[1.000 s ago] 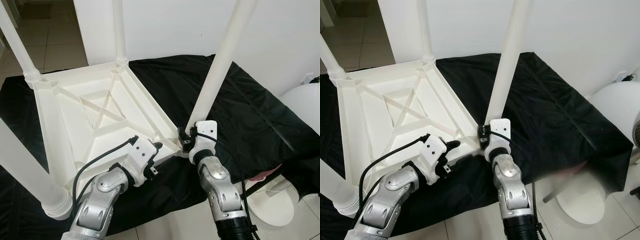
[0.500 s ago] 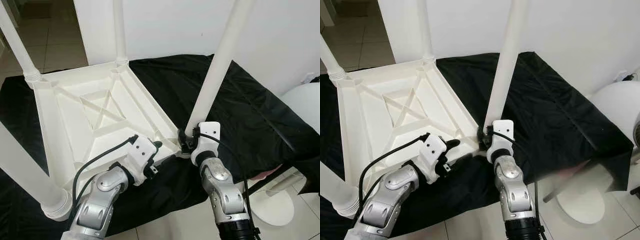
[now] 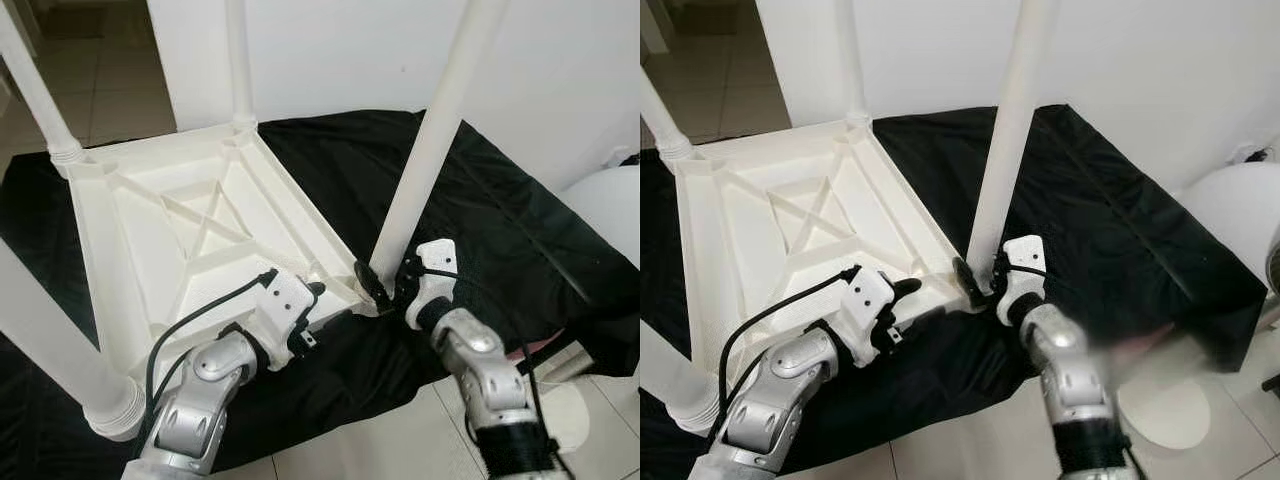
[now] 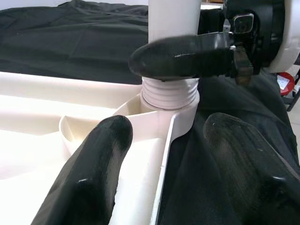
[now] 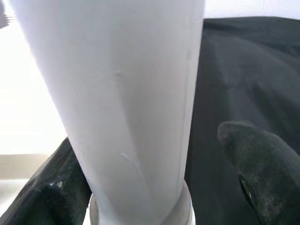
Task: Building children table
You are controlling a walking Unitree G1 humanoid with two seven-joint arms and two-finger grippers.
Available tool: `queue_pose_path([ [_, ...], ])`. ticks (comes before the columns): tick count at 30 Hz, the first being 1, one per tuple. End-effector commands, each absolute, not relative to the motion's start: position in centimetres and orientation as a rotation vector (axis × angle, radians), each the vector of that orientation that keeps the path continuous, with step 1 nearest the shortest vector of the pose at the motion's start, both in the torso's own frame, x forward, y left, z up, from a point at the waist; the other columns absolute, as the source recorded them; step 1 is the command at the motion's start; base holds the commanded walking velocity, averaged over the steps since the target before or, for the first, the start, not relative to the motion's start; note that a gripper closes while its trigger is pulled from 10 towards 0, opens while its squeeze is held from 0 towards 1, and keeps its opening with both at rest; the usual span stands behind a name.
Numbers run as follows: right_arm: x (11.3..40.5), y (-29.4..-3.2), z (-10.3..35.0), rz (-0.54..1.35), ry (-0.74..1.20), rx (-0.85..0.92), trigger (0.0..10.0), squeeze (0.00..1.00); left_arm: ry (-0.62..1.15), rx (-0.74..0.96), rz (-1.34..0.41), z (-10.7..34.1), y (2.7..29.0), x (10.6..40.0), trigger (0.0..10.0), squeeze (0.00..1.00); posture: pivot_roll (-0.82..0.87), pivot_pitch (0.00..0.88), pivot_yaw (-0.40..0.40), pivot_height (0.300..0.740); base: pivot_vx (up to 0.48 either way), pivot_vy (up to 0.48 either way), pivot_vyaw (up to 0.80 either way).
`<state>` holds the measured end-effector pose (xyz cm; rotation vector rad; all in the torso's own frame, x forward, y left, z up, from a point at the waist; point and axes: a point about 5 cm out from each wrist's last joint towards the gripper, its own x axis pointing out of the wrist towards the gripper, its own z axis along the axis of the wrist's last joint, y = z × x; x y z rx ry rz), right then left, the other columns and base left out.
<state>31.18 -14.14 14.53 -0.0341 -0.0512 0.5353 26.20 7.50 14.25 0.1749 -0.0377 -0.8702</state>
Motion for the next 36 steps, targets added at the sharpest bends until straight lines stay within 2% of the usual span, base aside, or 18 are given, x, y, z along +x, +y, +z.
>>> queue_pose_path([
  [1,31.5,-14.3,14.5,0.605,-0.061,-0.075,10.0,0.0,-0.04,0.19,-0.808,14.1,7.5,26.5,10.0,0.0,-0.04,0.041,-0.023,0.74,0.0,0.0,0.0],
  [5,32.2,-14.1,14.5,0.676,-0.044,-0.084,10.0,0.0,-0.038,0.2,-0.821,14.0,7.5,26.4,10.0,0.0,-0.04,0.042,-0.022,0.74,0.0,0.0,0.0],
  [6,32.6,-13.8,14.6,0.723,-0.049,-0.108,8.2,0.0,-0.037,0.208,-0.826,14.0,7.5,26.4,10.0,0.0,-0.03,0.043,-0.023,0.74,0.0,0.0,0.0],
  [7,32.6,-13.8,14.6,0.723,-0.049,-0.108,8.2,0.0,-0.037,0.208,-0.826,14.0,7.5,26.4,10.0,0.0,-0.03,0.043,-0.023,0.74,0.0,0.0,0.0],
  [9,33.2,-13.7,14.9,0.753,-0.052,-0.146,5.9,0.0,-0.037,0.207,-0.822,14.0,7.6,26.3,10.0,0.0,-0.03,0.043,-0.024,0.74,0.0,0.0,0.0],
  [10,33.2,-13.7,14.9,0.753,-0.052,-0.146,5.9,0.0,-0.037,0.207,-0.822,14.0,7.6,26.3,10.0,0.0,-0.03,0.043,-0.024,0.74,0.0,0.0,0.0],
  [11,33.4,-13.8,14.8,0.758,-0.052,-0.151,0.0,0.0,-0.037,0.207,-0.819,14.0,7.7,26.2,10.0,0.0,-0.01,0.042,-0.031,0.74,0.0,0.0,0.0],
  [25,33.6,-14.8,13.8,0.789,-0.031,-0.119,0.0,0.0,-0.035,0.207,-0.794,13.9,8.0,26.0,10.0,0.0,-0.01,0.049,-0.044,0.74,0.0,0.0,0.0],
  [26,33.6,-14.9,13.8,0.763,-0.031,-0.092,10.0,0.0,-0.035,0.206,-0.795,13.9,8.0,26.0,10.0,0.0,-0.01,0.049,-0.044,0.74,0.0,0.0,0.0],
  [28,33.7,-15.1,13.7,0.71,-0.018,-0.02,10.0,0.0,-0.034,0.206,-0.796,13.9,7.9,26.0,10.0,0.0,-0.01,0.052,-0.045,0.74,0.0,0.0,0.0],
  [36,33.0,-14.6,13.7,0.578,-0.021,0.013,10.0,0.0,-0.034,0.201,-0.796,13.9,7.9,26.0,10.0,0.0,-0.02,0.06,-0.038,0.74,0.0,0.0,0.0],
])
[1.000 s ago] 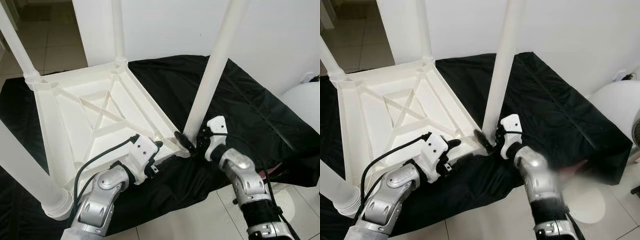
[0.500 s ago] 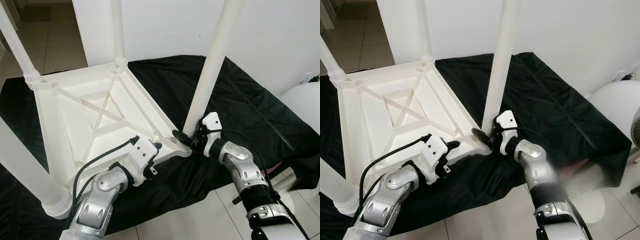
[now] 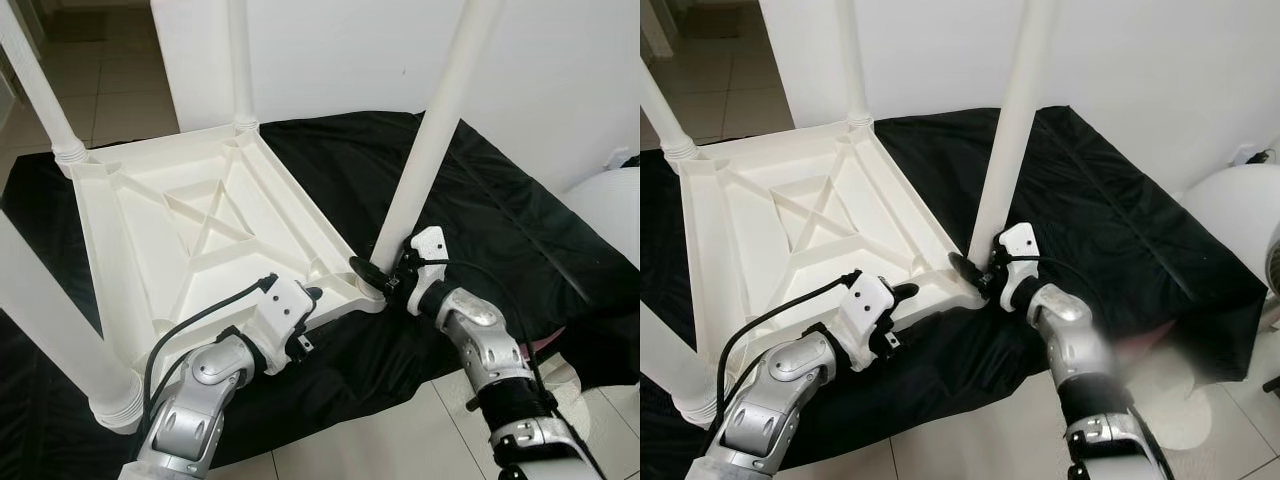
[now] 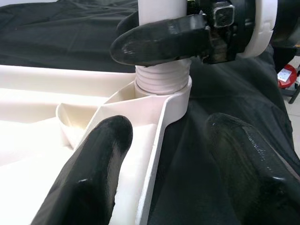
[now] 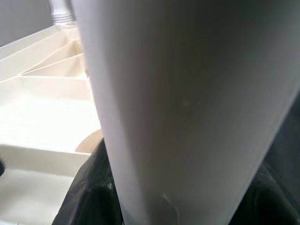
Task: Building children table
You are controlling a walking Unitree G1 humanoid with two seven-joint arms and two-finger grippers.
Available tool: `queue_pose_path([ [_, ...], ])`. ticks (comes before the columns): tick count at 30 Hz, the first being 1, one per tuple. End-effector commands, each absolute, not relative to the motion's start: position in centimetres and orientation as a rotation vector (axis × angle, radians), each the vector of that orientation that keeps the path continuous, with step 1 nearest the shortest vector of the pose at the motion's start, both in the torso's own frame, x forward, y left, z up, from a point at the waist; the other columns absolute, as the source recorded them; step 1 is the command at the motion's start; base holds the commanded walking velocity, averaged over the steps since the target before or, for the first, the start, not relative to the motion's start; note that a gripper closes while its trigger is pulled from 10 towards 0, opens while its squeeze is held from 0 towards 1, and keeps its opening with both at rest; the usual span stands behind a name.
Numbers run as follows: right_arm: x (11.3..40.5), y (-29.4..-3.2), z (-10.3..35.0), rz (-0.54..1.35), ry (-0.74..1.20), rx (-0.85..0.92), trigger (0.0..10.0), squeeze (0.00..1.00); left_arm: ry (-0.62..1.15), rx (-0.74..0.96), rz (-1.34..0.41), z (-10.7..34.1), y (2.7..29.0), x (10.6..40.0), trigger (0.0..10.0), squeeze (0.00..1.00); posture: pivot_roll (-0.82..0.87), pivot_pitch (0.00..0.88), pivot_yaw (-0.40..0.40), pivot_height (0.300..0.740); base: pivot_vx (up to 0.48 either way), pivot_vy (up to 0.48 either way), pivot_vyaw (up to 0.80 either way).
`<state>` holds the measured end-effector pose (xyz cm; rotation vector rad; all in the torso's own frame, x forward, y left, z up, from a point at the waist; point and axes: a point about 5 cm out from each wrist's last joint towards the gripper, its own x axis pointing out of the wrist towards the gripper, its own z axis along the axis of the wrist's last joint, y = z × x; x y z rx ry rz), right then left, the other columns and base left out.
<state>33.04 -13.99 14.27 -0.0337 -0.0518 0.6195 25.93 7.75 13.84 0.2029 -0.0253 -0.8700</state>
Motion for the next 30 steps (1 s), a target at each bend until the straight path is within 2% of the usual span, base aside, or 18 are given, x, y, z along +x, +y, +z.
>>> queue_pose_path([
  [1,32.9,-14.5,13.8,0.545,-0.019,0.013,10.0,0.0,-0.033,0.198,-0.796,13.9,7.9,26.0,10.0,0.0,-0.02,0.06,-0.036,0.74,0.0,0.0,0.0],
  [9,31.7,-13.9,13.9,0.291,0.002,0.054,10.0,0.0,-0.03,0.207,-0.814,13.7,7.8,25.9,10.0,0.0,-0.03,0.057,-0.039,0.74,0.0,0.0,0.0],
  [16,29.6,-11.6,12.9,0.072,0.029,0.07,10.0,0.0,-0.037,0.206,-0.817,13.9,7.5,26.0,10.0,0.0,-0.03,0.044,-0.042,0.74,0.0,0.0,0.0],
  [22,28.9,-10.2,12.9,0.055,0.039,0.089,10.0,0.0,-0.04,0.205,-0.826,13.8,7.3,26.0,10.0,0.0,-0.03,0.031,-0.038,0.74,0.0,0.0,0.0],
  [30,29.0,-10.9,13.0,0.037,0.051,0.06,10.0,0.0,-0.041,0.212,-0.838,13.8,7.2,26.1,10.0,0.0,-0.03,0.029,-0.039,0.74,0.0,0.0,0.0],
])
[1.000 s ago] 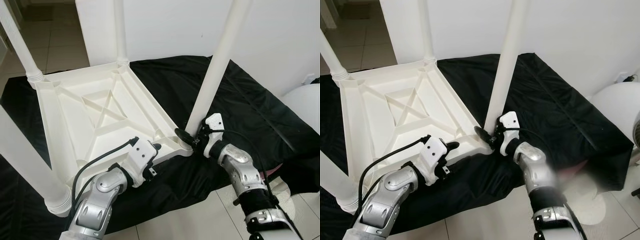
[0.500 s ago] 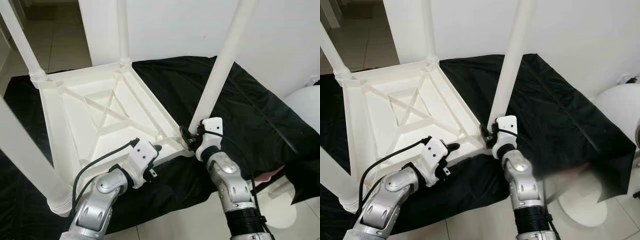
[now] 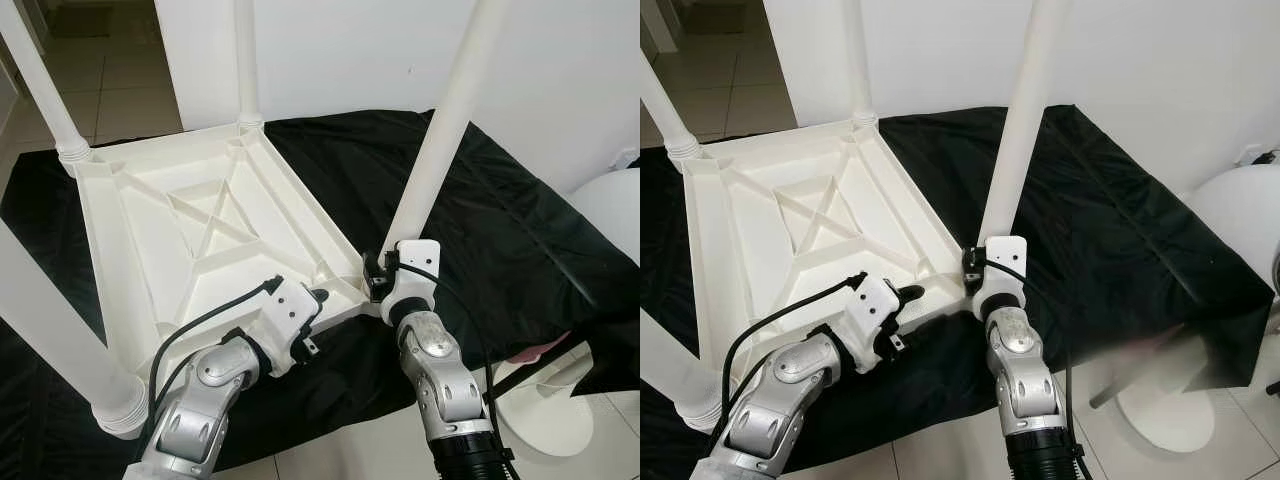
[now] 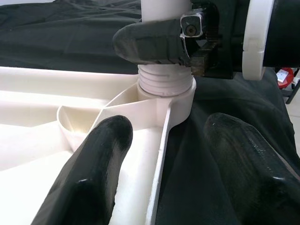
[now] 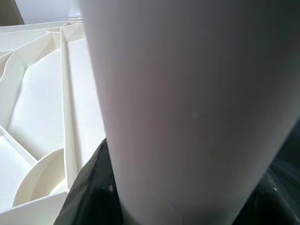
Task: Building children table
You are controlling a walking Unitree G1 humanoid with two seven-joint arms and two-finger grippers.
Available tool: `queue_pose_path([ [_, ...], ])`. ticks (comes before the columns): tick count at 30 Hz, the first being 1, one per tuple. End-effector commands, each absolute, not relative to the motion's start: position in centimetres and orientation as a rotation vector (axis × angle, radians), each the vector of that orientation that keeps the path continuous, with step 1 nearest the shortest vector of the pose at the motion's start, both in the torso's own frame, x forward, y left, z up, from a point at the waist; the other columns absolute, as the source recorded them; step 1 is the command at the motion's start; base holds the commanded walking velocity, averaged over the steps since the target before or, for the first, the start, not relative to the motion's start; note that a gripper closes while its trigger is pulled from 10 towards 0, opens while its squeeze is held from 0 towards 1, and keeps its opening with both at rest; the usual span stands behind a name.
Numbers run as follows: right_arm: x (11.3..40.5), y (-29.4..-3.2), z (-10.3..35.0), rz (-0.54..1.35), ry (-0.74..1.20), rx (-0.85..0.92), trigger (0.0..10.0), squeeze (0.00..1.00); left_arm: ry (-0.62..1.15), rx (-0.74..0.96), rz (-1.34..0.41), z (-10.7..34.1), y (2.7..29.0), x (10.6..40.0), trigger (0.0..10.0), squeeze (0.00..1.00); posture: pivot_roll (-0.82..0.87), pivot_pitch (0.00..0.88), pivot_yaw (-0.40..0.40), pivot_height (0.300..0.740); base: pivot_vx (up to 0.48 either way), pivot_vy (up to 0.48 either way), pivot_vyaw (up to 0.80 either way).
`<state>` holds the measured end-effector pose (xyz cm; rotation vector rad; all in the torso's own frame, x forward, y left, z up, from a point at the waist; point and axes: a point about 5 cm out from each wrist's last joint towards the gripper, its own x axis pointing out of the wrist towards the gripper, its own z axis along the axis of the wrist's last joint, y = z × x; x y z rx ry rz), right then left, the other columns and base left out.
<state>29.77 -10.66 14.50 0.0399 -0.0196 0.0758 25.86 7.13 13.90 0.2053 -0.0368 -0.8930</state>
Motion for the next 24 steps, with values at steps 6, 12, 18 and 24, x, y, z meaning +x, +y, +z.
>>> queue_pose_path([
  [6,29.4,-11.6,13.3,0.059,0.017,0.048,10.0,1.0,-0.041,0.21,-0.829,13.7,7.2,26.1,10.0,0.0,-0.03,0.035,-0.044,0.74,0.0,0.0,0.0],
  [12,30.1,-12.4,14.3,0.199,-0.035,0.056,10.0,0.85,-0.036,0.21,-0.823,13.6,7.4,26.0,10.0,0.0,-0.03,0.043,-0.038,0.74,0.0,0.0,0.0],
  [18,30.8,-14.0,14.7,0.339,-0.05,0.018,10.0,0.0,-0.03,0.219,-0.825,13.5,7.5,25.9,10.0,0.0,-0.03,0.048,-0.035,0.74,0.0,0.0,0.0],
  [24,31.1,-15.4,14.6,0.561,-0.032,-0.075,10.0,0.0,-0.029,0.228,-0.829,13.5,7.6,26.0,10.0,0.0,-0.03,0.047,-0.03,0.74,0.0,0.0,0.0],
])
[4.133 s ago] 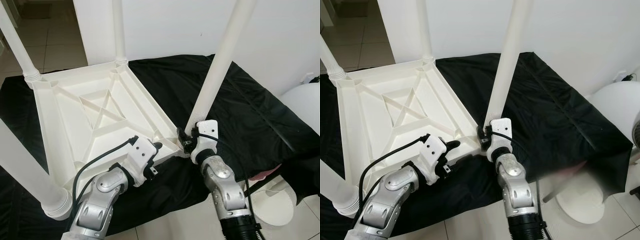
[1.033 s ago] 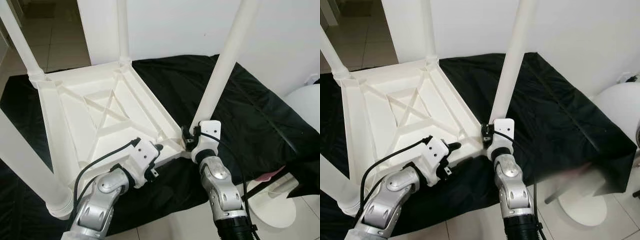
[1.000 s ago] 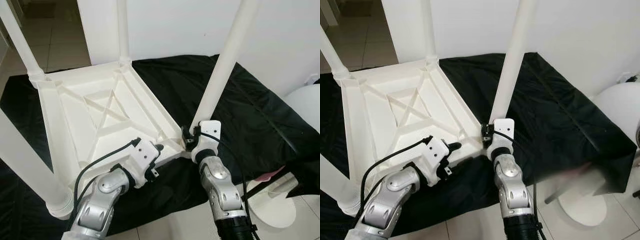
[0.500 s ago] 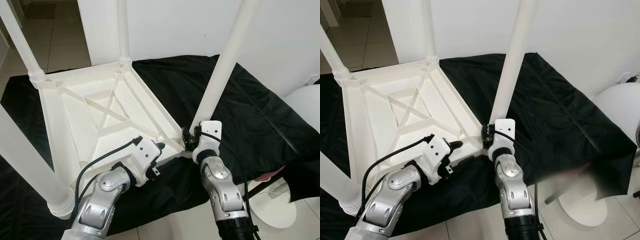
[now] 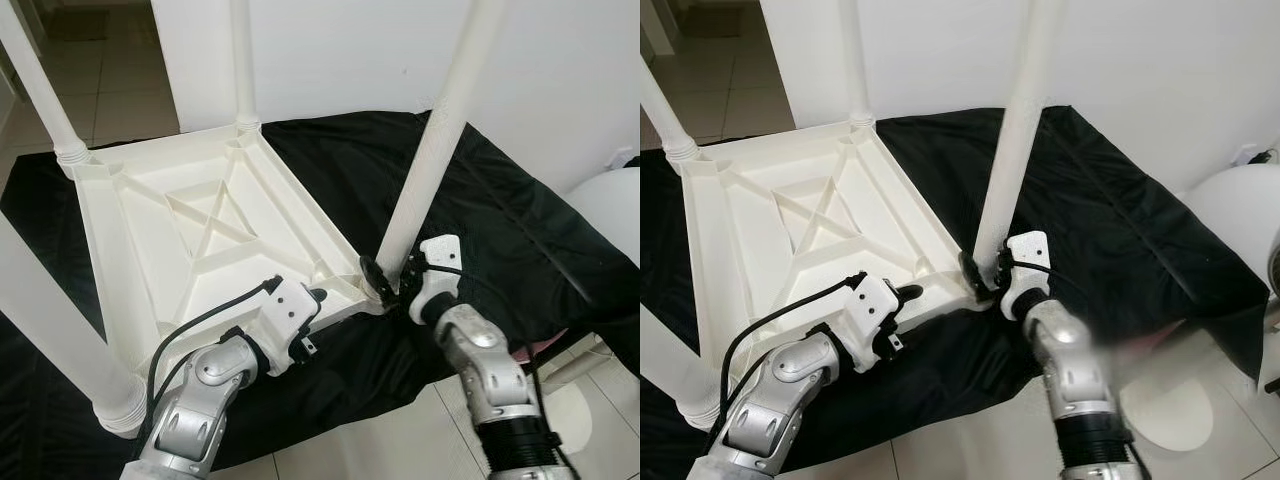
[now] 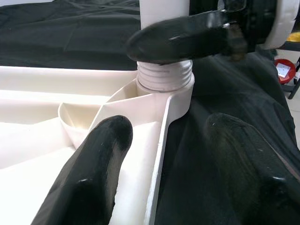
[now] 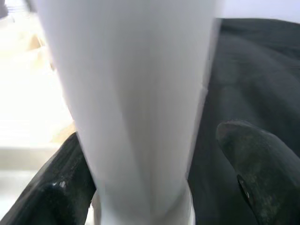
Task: Building children table
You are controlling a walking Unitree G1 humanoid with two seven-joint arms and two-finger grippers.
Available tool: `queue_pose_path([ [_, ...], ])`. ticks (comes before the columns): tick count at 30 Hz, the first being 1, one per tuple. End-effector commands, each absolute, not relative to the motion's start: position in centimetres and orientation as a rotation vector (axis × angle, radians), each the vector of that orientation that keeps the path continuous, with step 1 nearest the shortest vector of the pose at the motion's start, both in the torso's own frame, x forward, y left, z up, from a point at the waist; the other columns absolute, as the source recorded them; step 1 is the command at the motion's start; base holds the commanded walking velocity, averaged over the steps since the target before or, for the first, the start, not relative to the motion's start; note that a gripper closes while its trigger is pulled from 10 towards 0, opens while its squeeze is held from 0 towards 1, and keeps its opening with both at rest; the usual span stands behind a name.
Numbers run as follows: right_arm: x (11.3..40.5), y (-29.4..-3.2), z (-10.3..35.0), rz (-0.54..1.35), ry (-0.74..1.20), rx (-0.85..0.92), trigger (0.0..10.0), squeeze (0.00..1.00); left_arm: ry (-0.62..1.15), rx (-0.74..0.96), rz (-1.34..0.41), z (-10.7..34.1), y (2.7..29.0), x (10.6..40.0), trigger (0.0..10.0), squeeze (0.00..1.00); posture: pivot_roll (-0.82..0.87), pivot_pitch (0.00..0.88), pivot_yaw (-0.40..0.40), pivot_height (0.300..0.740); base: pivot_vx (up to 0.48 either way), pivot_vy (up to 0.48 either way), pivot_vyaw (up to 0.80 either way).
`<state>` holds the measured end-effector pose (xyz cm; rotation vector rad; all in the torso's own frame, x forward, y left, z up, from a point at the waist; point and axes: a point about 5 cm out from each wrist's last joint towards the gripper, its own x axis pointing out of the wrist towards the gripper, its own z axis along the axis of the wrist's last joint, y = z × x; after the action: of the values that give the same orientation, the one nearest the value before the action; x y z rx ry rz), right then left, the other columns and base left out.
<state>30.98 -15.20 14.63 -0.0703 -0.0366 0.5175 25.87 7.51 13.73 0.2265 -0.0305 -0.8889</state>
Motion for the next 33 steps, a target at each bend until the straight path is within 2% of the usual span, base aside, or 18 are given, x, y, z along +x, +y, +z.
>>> queue_pose_path([
  [1,31.2,-15.6,14.6,0.604,-0.024,-0.096,10.0,0.0,-0.029,0.24,-0.831,13.5,7.6,26.0,10.0,0.0,-0.03,0.044,-0.03,0.74,0.0,0.0,0.0],
  [6,31.3,-15.8,14.6,0.628,-0.018,-0.109,10.0,0.0,-0.029,0.249,-0.832,13.4,7.7,26.0,10.0,0.0,-0.03,0.044,-0.03,0.74,0.0,0.0,0.0],
  [13,32.6,-15.5,15.1,0.771,-0.031,-0.132,10.0,0.0,-0.035,0.268,-0.826,13.5,7.8,26.2,10.0,0.0,-0.01,0.039,-0.035,0.74,0.0,0.0,0.0],
  [15,33.3,-14.8,15.2,0.829,-0.025,-0.134,8.7,0.0,-0.039,0.273,-0.822,13.6,7.7,26.2,10.0,0.0,0.0,0.036,-0.038,0.74,0.0,0.0,0.0],
  [16,33.3,-14.8,15.2,0.829,-0.025,-0.134,8.7,0.0,-0.039,0.273,-0.822,13.6,7.7,26.2,10.0,0.0,0.0,0.036,-0.038,0.74,0.0,0.0,0.0],
  [17,33.6,-14.5,15.1,0.847,-0.025,-0.135,4.9,0.0,-0.04,0.274,-0.819,13.6,7.7,26.2,10.0,0.0,0.0,0.035,-0.04,0.74,0.0,0.0,0.0],
  [19,33.7,-14.4,15.1,0.855,-0.025,-0.135,4.9,0.0,-0.04,0.275,-0.818,13.6,7.7,26.2,10.0,0.0,0.0,0.035,-0.04,0.74,0.0,0.0,0.0],
  [20,33.8,-14.3,15.0,0.863,-0.023,-0.136,0.7,0.0,-0.041,0.275,-0.816,13.6,7.7,26.2,10.0,0.0,0.01,0.034,-0.043,0.74,0.0,0.0,0.0],
  [21,33.8,-14.3,15.0,0.863,-0.023,-0.136,0.7,0.0,-0.041,0.275,-0.816,13.6,7.7,26.2,10.0,0.0,0.01,0.034,-0.043,0.74,0.0,0.0,0.0],
  [22,33.8,-14.3,14.9,0.881,-0.02,-0.136,0.0,0.0,-0.042,0.276,-0.813,13.6,7.7,26.3,10.0,0.0,0.01,0.033,-0.045,0.74,0.0,0.0,0.0],
  [31,33.9,-14.8,14.4,0.905,-0.007,-0.132,0.0,0.0,-0.044,0.276,-0.811,13.7,7.6,26.3,10.0,0.0,0.01,0.035,-0.046,0.74,0.0,0.0,0.0],
  [32,33.9,-14.9,14.3,0.905,-0.004,-0.124,9.8,0.0,-0.045,0.277,-0.811,13.6,7.6,26.3,10.0,0.0,0.0,0.034,-0.047,0.74,0.0,0.0,0.0],
  [33,33.9,-14.9,14.3,0.905,-0.004,-0.124,9.8,0.0,-0.045,0.277,-0.811,13.6,7.6,26.3,10.0,0.0,0.0,0.034,-0.047,0.74,0.0,0.0,0.0],
])
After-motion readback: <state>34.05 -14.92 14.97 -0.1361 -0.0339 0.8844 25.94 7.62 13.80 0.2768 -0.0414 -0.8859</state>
